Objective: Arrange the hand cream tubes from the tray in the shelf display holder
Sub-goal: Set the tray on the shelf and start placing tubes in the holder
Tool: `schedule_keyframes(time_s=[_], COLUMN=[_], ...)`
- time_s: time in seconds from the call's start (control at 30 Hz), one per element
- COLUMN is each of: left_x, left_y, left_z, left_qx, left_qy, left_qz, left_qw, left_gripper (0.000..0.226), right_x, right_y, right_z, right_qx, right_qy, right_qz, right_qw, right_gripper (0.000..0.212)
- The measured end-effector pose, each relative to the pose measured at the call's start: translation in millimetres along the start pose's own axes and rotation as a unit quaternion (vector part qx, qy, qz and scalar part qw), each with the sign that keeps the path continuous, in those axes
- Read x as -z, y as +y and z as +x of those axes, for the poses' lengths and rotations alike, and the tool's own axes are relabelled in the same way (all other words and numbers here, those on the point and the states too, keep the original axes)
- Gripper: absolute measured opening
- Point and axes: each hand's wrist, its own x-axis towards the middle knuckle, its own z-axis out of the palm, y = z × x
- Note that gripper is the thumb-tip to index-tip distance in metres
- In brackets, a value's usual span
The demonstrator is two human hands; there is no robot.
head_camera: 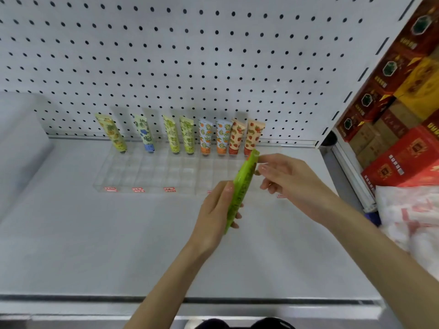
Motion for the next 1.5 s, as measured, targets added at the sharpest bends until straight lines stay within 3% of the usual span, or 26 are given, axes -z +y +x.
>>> schedule_keyframes(time_s=[0.27, 0.47, 0.7, 0.8, 0.87, 0.93, 1.0, 1.23, 1.5], left_x=[-28.3, -37.1, -32.3, -8.6, 9.1, 23.0, 31.8, 41.2, 42.9], left_y=[-4.1, -6.9, -1.9, 1.5, -4.7, -15.5, -26.4, -39.9, -41.8], left_z=[1.0, 6.1, 13.3, 19.3, 26.7, 32.7, 35.4, 35.3, 35.3], left_qx=[-0.013, -0.011, -0.073, -0.148, -0.189, -0.178, -0.144, -0.142, -0.144], left_qy=[-0.026, 0.034, 0.092, 0.115, 0.115, 0.09, 0.067, 0.05, 0.042], left_qz=[0.035, 0.071, 0.176, 0.296, 0.449, 0.564, 0.618, 0.645, 0.649], left_qw=[0.999, 0.997, 0.977, 0.937, 0.866, 0.802, 0.77, 0.749, 0.746], left_gripper=[0.012, 0.012, 0.022, 0.041, 0.053, 0.064, 0.073, 0.072, 0.068], right_x=[15.8, 24.5, 39.0, 60.2, 72.6, 78.8, 81.8, 79.1, 81.0], right_y=[19.7, 21.5, 13.3, 1.9, -6.3, -13.1, -16.1, -10.0, -7.0], right_z=[-7.3, -9.4, 2.1, 18.2, 30.4, 41.5, 52.0, 79.9, 94.5], right_qx=[-0.009, -0.033, -0.005, 0.032, 0.062, 0.093, 0.125, 0.169, 0.158], right_qy=[0.026, 0.02, 0.018, 0.079, 0.122, 0.141, 0.163, 0.179, 0.172], right_qz=[0.033, 0.036, -0.01, -0.02, -0.034, -0.055, -0.086, -0.188, -0.217], right_qw=[0.999, 0.999, 1.0, 0.996, 0.99, 0.984, 0.975, 0.951, 0.948], right_gripper=[0.019, 0.017, 0.015, 0.015, 0.015, 0.015, 0.014, 0.005, 0.014])
